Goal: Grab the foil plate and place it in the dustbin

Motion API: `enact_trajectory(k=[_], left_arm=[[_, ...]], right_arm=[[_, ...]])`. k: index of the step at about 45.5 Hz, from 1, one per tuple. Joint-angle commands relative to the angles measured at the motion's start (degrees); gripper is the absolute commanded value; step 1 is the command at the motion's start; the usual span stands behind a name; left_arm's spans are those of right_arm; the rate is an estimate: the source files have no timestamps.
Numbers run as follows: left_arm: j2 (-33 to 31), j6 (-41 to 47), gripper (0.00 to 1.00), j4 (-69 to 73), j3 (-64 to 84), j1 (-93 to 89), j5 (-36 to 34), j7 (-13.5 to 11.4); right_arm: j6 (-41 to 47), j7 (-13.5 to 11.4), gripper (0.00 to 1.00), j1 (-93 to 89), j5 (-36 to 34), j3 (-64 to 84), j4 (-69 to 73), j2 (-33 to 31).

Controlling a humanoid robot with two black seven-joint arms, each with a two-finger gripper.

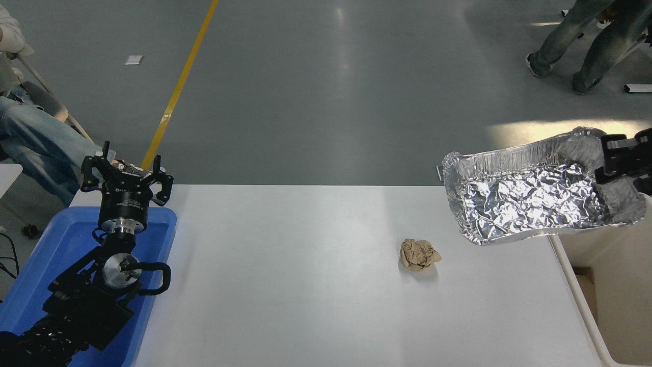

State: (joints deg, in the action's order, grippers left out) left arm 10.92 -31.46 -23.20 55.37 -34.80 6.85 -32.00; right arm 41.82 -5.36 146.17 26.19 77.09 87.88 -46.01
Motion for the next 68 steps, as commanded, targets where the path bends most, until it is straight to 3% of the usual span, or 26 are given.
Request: enact_trajectory(k=[1, 12, 23, 35, 55, 68], left_arm=[[0.0, 0.0, 0.99, 0.0, 0.0, 0.0, 0.0, -0.1], [0.0, 0.1, 0.99, 0.0, 0.0, 0.0, 0.1, -0.1], [0.0, 0.1, 0.99, 0.0, 0.0, 0.0, 0.2, -0.1], [0.0, 0.1, 0.99, 0.0, 0.1, 0.0, 0.2, -0.2], [0.0, 0.1, 0.99, 0.0, 0.1, 0.0, 0.2, -0.1], [0.0, 0.1, 0.99, 0.0, 0.1, 0.0, 0.2, -0.2]], right_arm=[[0.0, 0.1, 0.00, -2.7, 5.4, 2.3, -7.3, -1.7], [-3.3, 1.3, 0.00, -17.0, 17.3, -1.7, -24.8, -12.7], [-26.2, 3.3, 0.00, -47.9, 17.8, -10.3, -42.9, -15.6], [-30.8, 3.8, 0.00, -82.1, 2.9, -30.0, -62.9, -8.2], [-35.8, 2.2, 0.00, -102.0, -22.8, -33.5, -78.3, 8.6], [-37.2, 1.5, 0.00, -105.8, -24.9, -36.0, -78.1, 11.6]])
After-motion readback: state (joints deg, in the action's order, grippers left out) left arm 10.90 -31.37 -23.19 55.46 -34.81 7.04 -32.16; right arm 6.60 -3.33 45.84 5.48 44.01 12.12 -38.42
